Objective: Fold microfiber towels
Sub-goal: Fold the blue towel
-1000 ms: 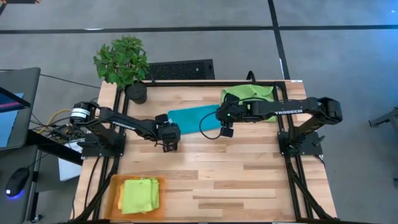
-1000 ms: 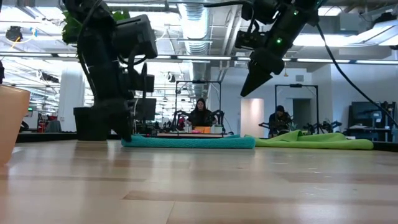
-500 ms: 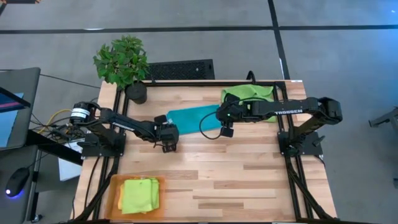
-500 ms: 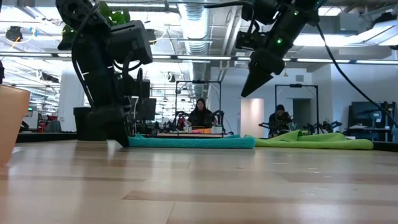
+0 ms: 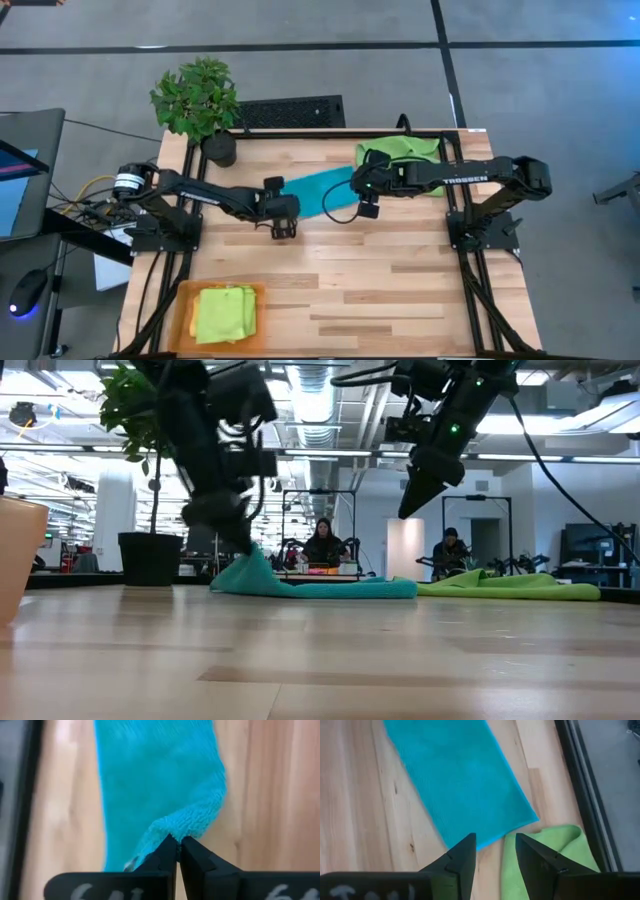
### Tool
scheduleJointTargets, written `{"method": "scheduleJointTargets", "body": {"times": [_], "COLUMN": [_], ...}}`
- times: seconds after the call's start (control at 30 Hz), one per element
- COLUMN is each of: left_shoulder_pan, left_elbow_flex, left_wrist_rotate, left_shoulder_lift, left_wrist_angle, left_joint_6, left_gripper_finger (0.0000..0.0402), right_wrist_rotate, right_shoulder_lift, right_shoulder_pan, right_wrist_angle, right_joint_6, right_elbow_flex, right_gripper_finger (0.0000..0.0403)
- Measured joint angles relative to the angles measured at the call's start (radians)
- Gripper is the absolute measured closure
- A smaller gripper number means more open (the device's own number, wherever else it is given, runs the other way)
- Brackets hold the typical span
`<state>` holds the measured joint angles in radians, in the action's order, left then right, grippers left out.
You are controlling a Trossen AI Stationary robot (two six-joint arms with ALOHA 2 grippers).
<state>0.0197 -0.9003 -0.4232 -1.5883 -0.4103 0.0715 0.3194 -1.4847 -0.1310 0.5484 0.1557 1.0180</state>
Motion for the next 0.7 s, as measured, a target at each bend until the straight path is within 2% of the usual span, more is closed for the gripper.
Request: {"method": "scheduleJointTargets", "body": {"times": [0.3,0.7], "left_shoulder_pan": [0.085,0.156], "left_elbow_flex": [-0.062,-0.086], "left_wrist_rotate": [0.058,0.149], "left_shoulder_lift": [0.000,-0.001], "left_wrist_angle": [0.098,0.275], "left_joint_6": [0.176,0.264], "left_gripper_finger": [0.0401,0.0401], "right_wrist_rotate": [0.000,0.000], "right_shoulder_lift": [0.051,0.091], "right_shoulder_pan": [0.000,0.000], "right_wrist_angle": [0.034,0.054], "right_joint_6": [-0.020,-0.043], "right_elbow_flex": [0.000,0.000], "right_gripper_finger": [0.0242,0.0242]}}
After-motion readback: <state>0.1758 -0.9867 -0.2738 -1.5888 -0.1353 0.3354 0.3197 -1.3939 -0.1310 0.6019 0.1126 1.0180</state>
